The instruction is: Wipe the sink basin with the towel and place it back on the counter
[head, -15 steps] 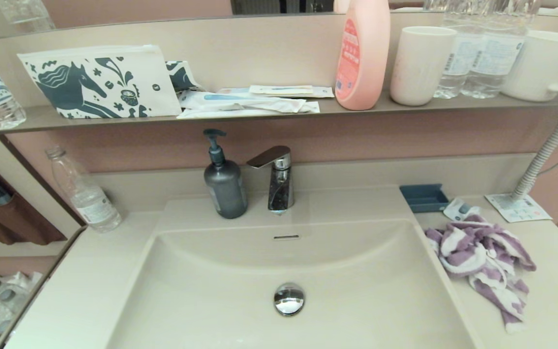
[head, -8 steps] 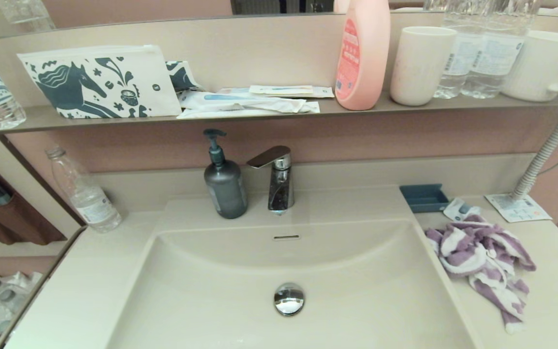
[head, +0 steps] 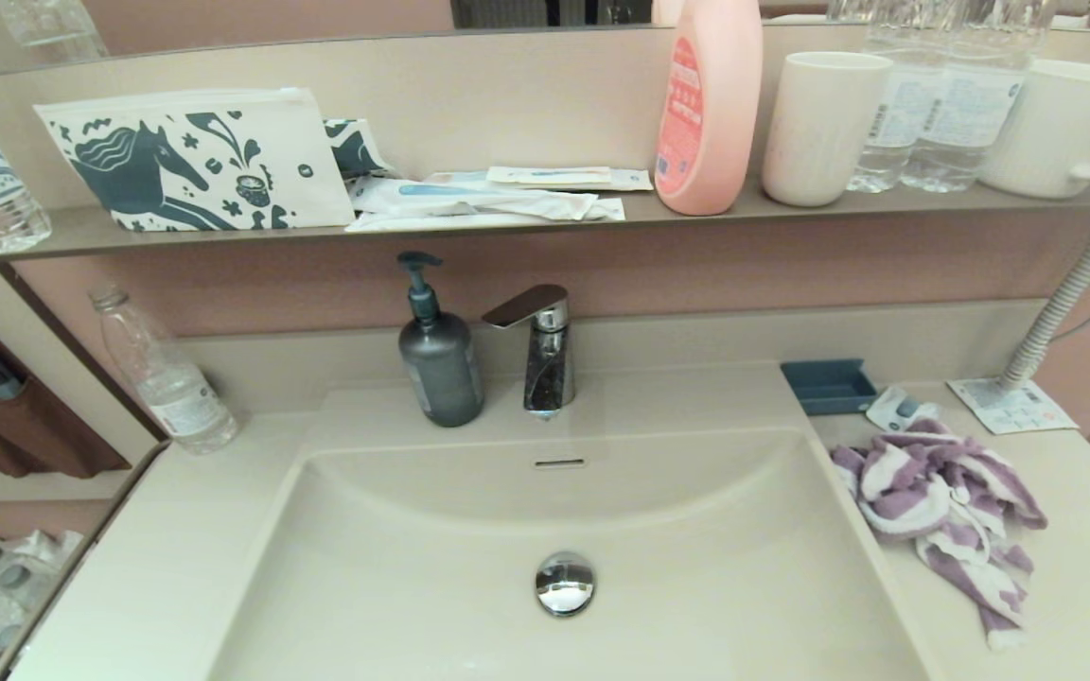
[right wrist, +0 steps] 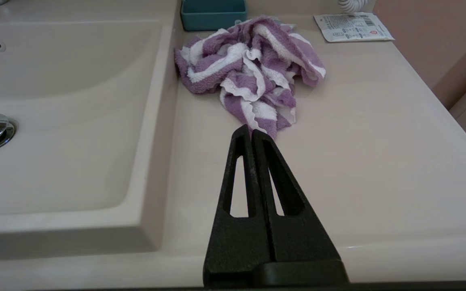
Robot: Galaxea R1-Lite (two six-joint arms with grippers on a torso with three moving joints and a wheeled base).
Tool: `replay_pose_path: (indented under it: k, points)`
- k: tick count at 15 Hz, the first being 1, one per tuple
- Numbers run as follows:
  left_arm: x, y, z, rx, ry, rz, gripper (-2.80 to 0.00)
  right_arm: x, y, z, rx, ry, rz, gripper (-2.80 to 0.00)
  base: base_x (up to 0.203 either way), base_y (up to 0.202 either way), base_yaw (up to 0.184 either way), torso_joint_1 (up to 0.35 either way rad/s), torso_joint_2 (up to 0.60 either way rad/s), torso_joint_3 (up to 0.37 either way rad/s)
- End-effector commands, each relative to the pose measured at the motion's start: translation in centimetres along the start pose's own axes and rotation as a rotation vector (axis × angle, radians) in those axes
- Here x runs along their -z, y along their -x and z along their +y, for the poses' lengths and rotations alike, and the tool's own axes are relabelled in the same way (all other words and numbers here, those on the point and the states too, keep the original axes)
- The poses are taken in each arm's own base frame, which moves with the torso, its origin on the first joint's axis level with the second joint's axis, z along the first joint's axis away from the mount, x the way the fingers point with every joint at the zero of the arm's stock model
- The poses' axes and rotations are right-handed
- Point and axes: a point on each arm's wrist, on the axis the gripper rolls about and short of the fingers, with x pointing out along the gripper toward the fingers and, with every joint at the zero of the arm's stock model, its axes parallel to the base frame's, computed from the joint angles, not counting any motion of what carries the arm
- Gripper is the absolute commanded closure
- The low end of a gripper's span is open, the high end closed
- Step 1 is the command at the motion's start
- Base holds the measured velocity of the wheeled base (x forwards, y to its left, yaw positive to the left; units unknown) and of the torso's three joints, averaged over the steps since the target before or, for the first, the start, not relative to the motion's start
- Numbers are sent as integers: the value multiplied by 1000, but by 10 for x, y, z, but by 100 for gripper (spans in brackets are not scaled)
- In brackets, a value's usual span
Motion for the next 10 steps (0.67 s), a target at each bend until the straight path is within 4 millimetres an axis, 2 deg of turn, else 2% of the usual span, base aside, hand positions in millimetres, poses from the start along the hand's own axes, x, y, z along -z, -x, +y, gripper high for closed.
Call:
replay_pose_path:
  k: [1,10]
  points:
    - [0,0,0,0,0,1,0,0,0,0,0,-5,0,0,0,0,0,0,0,0]
    - [0,0,0,0,0,1,0,0,0,0,2,-15,0,0,0,0,0,0,0,0]
